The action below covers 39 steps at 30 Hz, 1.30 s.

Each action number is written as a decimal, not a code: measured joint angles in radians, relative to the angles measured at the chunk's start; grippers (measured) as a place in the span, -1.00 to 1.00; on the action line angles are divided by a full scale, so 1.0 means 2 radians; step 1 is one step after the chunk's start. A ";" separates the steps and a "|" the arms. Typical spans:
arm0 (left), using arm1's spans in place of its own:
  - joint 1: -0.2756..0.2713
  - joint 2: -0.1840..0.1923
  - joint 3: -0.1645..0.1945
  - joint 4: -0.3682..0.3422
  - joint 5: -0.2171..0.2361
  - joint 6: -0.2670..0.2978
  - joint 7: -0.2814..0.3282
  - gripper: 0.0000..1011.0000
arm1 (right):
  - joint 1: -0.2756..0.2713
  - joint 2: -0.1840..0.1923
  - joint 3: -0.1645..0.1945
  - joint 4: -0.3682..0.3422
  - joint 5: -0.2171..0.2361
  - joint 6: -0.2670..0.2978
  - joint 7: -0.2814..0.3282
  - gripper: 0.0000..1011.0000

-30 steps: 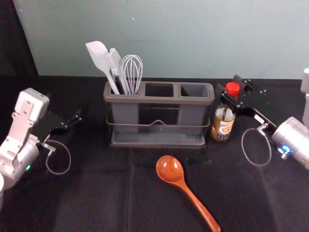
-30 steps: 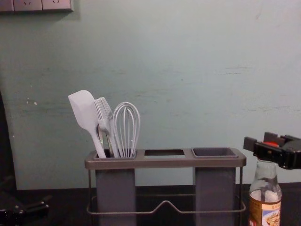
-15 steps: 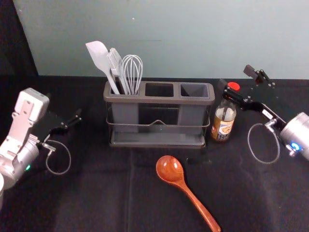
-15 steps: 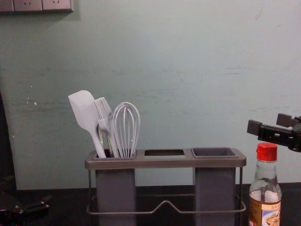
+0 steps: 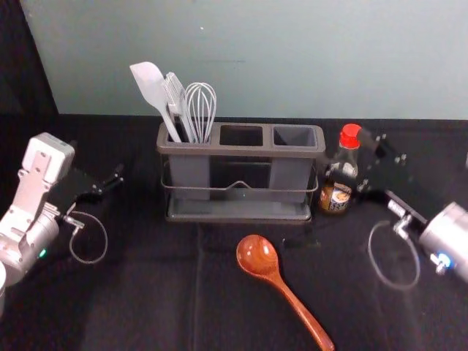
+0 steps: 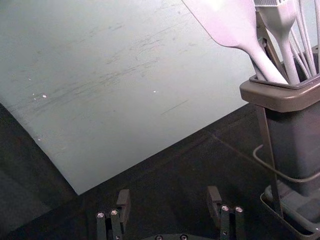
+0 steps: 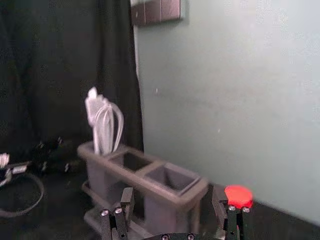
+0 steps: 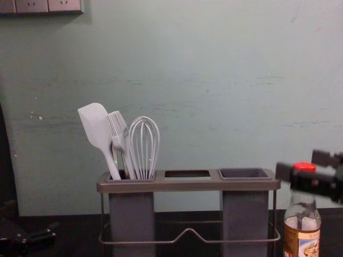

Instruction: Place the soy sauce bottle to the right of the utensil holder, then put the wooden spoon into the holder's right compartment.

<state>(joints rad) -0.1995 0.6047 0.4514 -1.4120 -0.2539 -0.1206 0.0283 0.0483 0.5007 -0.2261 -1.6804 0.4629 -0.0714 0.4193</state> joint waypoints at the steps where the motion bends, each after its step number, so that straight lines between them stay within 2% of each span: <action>1: 0.000 0.000 0.000 0.000 0.000 0.000 0.000 0.99 | -0.006 0.001 -0.001 -0.006 -0.004 0.004 -0.004 0.98; 9: 0.000 0.000 0.000 0.000 0.000 0.000 0.000 0.99 | -0.056 0.013 -0.018 -0.064 -0.064 0.049 -0.047 0.98; 15: 0.000 0.000 0.000 0.000 0.000 0.000 0.000 0.99 | -0.065 0.007 -0.037 -0.065 -0.087 0.055 -0.042 0.98; 19: 0.000 0.000 0.000 0.000 0.000 0.000 0.000 0.99 | -0.064 -0.002 -0.046 -0.056 -0.093 0.049 -0.032 0.98; 39: 0.000 0.000 0.000 0.000 0.000 0.000 0.000 0.99 | -0.063 0.001 -0.043 -0.057 -0.092 0.052 -0.032 0.98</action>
<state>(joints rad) -0.1995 0.6046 0.4514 -1.4120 -0.2539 -0.1206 0.0283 -0.0775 0.5024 -0.3123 -1.7952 0.2782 0.0335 0.3547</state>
